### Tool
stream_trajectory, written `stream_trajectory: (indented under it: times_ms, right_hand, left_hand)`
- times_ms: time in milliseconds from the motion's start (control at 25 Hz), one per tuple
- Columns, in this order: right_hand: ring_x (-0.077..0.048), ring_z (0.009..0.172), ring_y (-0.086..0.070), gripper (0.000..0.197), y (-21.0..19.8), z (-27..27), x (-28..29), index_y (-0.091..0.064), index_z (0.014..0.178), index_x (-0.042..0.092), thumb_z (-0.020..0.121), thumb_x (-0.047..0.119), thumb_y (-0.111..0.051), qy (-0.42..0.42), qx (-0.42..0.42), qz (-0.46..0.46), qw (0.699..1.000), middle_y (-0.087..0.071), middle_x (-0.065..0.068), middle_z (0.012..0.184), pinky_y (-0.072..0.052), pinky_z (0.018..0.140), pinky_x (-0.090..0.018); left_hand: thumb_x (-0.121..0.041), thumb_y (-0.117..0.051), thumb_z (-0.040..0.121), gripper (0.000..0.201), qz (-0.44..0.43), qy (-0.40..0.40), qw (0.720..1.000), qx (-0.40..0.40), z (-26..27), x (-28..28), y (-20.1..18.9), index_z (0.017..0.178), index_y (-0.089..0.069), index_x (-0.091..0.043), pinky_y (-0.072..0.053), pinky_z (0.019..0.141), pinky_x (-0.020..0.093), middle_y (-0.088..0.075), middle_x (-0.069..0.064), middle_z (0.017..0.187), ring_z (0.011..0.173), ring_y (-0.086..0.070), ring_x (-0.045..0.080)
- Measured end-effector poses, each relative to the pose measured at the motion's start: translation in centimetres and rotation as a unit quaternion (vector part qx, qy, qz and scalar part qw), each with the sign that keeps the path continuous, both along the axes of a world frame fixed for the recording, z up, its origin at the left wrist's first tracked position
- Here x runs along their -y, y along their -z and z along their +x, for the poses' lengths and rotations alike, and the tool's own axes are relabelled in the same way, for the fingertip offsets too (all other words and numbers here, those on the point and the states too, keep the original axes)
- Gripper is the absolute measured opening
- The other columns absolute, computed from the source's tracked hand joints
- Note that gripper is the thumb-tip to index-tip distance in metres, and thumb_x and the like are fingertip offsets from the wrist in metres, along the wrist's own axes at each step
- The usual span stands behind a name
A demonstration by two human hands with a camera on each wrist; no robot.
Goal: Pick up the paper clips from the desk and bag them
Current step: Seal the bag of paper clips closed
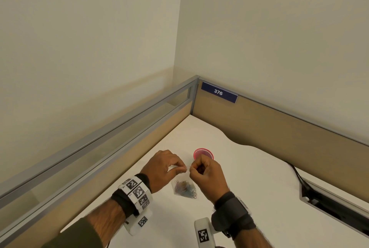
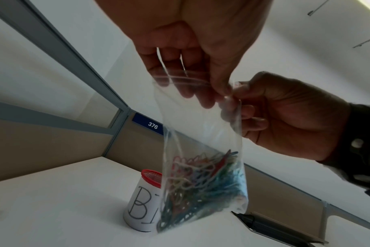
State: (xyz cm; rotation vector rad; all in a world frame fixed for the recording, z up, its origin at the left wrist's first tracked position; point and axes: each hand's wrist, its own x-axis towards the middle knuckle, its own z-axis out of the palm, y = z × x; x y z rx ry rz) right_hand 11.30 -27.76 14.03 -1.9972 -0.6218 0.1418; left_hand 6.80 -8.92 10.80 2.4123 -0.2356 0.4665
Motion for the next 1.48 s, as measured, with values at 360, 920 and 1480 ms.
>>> stream_trajectory:
  times_ms: [360,920,1480]
  right_hand:
    - [-0.007,0.061,-0.054,0.007,0.4,0.0,0.4,-0.061,0.076,0.009,0.080,0.008,-0.066,-0.015,-0.037,0.036,0.999,-0.060,-0.002,0.071,-0.050,0.057,-0.017]
    - [-0.017,0.064,-0.066,0.005,0.9,0.7,0.4,-0.062,0.085,0.009,0.086,0.005,-0.062,-0.036,-0.100,0.060,0.993,-0.070,-0.007,0.080,-0.059,0.064,-0.028]
    - [-0.007,0.065,-0.054,0.015,0.4,0.0,-0.8,-0.059,0.073,0.022,0.084,0.014,-0.065,-0.025,-0.023,-0.024,0.999,-0.058,0.007,0.070,-0.045,0.059,-0.013]
  left_hand:
    - [-0.051,-0.064,0.080,0.008,-0.091,-0.028,0.993,-0.062,-2.1,-2.9,0.1,0.072,-0.064,-0.048,-0.045,0.068,0.009,-0.066,-0.029,0.091,0.085,-0.061,0.003]
    - [0.007,-0.064,0.088,0.013,-0.410,-0.057,0.905,-0.100,-2.3,-2.2,0.5,0.097,-0.067,-0.003,-0.058,0.056,0.032,-0.070,0.013,0.077,0.064,-0.067,0.026]
    - [-0.053,-0.060,0.083,0.029,-0.058,-0.005,0.998,-0.040,-1.2,-0.3,0.1,0.096,-0.072,-0.030,-0.050,0.081,0.023,-0.064,-0.026,0.090,0.091,-0.059,-0.001]
